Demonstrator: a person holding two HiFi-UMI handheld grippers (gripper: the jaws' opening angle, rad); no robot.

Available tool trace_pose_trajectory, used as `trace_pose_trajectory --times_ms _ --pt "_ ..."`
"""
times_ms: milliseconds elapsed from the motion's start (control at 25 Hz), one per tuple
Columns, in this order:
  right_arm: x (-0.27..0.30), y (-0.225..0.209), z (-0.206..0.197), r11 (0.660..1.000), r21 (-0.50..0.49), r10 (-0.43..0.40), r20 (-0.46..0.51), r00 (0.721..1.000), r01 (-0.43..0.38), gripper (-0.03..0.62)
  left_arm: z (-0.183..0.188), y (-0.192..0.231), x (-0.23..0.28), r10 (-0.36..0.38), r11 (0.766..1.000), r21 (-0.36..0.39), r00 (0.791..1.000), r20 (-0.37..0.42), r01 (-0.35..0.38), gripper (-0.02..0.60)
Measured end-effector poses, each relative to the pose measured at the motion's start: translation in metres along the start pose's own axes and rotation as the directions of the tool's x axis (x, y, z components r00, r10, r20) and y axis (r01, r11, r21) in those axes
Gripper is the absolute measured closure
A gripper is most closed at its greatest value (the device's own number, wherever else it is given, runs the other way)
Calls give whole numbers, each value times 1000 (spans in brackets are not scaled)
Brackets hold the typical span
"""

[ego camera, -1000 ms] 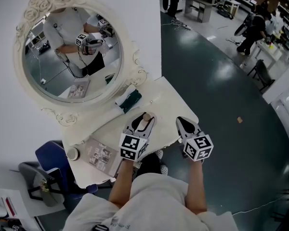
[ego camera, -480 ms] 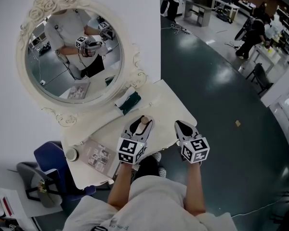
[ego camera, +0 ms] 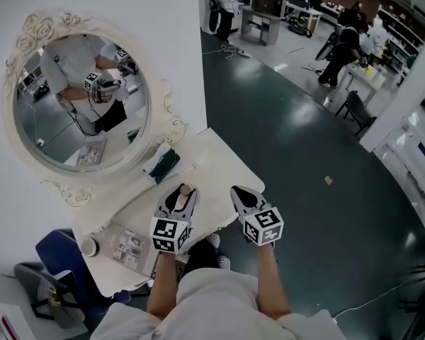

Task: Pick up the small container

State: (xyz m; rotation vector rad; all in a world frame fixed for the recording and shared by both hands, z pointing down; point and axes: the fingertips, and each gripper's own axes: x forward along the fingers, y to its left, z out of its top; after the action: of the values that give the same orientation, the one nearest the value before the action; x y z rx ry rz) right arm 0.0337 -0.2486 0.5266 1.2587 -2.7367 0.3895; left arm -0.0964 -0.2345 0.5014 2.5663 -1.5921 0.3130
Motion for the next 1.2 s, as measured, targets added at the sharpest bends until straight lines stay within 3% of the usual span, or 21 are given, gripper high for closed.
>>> trace_pose_trajectory --times_ms 1200 --pt "-9 -29 -6 998 42 -51 -19 998 52 579 -1 -7 13 -14 1000 2 1000 -19 14 417"
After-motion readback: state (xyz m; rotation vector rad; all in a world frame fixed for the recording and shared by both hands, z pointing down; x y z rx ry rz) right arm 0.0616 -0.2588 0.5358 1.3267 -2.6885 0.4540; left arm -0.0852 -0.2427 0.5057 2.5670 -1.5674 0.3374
